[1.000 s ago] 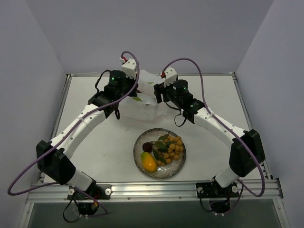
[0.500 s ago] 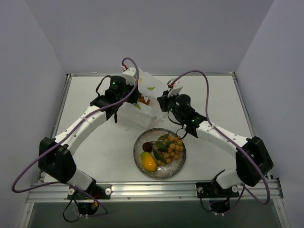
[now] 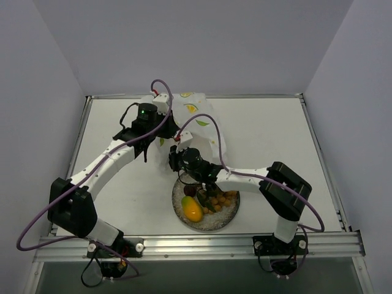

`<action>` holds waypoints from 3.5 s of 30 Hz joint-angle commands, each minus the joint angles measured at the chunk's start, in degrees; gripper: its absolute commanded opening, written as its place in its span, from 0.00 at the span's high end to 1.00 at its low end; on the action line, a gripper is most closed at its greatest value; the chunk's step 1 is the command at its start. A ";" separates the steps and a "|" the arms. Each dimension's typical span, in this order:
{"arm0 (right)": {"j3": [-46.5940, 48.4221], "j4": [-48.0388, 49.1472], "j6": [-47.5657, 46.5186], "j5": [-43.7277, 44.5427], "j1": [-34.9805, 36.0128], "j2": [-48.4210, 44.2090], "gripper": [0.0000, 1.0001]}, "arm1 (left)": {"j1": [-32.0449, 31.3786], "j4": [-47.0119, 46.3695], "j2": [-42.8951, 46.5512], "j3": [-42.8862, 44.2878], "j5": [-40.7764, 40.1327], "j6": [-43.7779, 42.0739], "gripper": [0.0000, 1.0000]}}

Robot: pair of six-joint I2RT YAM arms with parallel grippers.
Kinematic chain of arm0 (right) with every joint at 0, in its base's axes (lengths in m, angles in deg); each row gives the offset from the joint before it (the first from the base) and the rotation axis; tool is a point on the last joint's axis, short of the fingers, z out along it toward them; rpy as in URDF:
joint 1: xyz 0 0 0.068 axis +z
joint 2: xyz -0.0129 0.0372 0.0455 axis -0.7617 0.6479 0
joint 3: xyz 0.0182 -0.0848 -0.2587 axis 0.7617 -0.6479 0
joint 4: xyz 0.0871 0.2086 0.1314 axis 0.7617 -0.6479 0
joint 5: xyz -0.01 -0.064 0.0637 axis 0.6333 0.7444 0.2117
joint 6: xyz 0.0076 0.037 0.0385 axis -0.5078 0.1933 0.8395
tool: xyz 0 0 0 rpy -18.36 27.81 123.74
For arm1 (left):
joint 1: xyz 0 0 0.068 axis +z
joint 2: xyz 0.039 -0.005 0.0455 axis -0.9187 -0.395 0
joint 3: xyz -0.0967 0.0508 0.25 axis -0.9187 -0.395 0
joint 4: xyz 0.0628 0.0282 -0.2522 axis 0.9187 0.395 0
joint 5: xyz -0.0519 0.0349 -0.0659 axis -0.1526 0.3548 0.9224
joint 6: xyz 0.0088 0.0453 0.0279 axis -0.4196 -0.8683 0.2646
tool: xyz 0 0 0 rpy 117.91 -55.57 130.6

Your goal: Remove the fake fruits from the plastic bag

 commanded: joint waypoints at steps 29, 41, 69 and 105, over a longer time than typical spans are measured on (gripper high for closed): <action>2.35 15.53 -8.81 12.61 -6.09 14.39 0.69 | 8.46 -18.06 2.72 -3.90 19.66 21.29 0.98; 15.98 6.30 -5.74 19.39 -9.08 21.15 0.06 | 8.38 -14.98 2.55 -2.58 20.37 20.59 0.98; 39.02 -0.05 10.44 21.32 -14.70 38.30 0.14 | 6.88 -15.42 0.35 -2.49 21.86 22.26 0.98; -7.55 5.85 -6.61 29.85 0.14 -8.44 0.82 | 12.51 -20.61 -0.26 -2.76 23.36 24.98 0.98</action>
